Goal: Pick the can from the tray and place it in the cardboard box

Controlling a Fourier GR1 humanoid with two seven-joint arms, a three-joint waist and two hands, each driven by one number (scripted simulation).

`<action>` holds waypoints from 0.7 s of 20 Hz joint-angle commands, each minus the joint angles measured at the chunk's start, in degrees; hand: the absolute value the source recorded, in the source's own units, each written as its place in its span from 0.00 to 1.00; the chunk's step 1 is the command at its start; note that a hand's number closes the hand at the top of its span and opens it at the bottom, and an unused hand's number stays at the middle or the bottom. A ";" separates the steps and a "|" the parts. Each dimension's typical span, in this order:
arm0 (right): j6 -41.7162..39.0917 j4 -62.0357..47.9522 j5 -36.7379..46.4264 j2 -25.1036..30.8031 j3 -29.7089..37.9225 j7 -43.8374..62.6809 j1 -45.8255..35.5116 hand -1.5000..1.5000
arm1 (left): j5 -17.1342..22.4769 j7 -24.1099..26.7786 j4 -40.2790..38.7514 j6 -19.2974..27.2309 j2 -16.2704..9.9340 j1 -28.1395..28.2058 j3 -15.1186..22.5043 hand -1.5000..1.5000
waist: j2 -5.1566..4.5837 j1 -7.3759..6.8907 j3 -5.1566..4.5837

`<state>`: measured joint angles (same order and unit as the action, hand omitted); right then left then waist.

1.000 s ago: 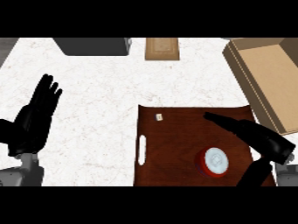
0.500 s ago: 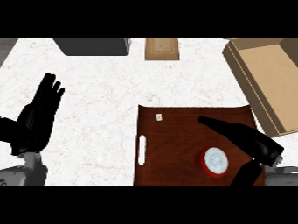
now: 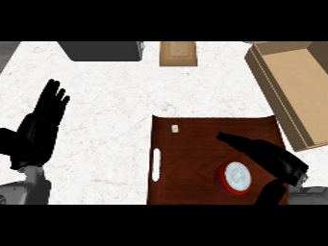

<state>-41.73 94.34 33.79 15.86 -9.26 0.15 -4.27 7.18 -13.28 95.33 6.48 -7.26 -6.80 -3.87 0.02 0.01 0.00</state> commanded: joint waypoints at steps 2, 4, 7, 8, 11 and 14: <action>1.81 -3.90 3.24 -3.41 -1.47 -0.07 -2.42 0.00 | -1.25 -0.77 -0.01 0.80 1.54 -0.83 0.92 0.50 | -0.02 -0.09 0.01; 0.75 0.14 3.01 -1.94 -0.84 -0.68 1.88 0.00 | 0.33 -1.92 -1.91 -0.34 -0.29 -3.26 -1.89 0.50 | 0.00 0.08 0.00; 3.38 -5.21 5.35 -2.55 -0.96 -4.55 -0.84 0.00 | -1.04 0.16 -0.86 -0.53 0.82 -0.65 -0.66 0.50 | -0.01 -0.03 0.01; 2.73 -2.11 5.41 -1.07 -1.14 -5.15 2.59 0.00 | -2.40 0.30 -1.39 0.75 1.68 -0.72 0.22 0.50 | 0.00 0.06 0.01; 1.85 -0.46 5.35 0.27 -1.04 -6.23 4.25 0.00 | 1.36 2.12 -3.10 -3.47 -0.75 0.37 -3.29 0.50 | 0.00 0.15 0.00; 4.50 -2.76 7.69 -4.83 -3.09 -3.33 1.75 0.00 | 0.84 0.37 -1.26 -2.24 -0.67 -0.91 -3.65 0.50 | 0.01 0.04 0.00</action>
<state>-38.82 89.74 39.54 13.37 -10.28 -4.60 -4.67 7.01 -13.37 95.23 5.08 -6.98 -6.82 -5.47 0.02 -0.02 0.00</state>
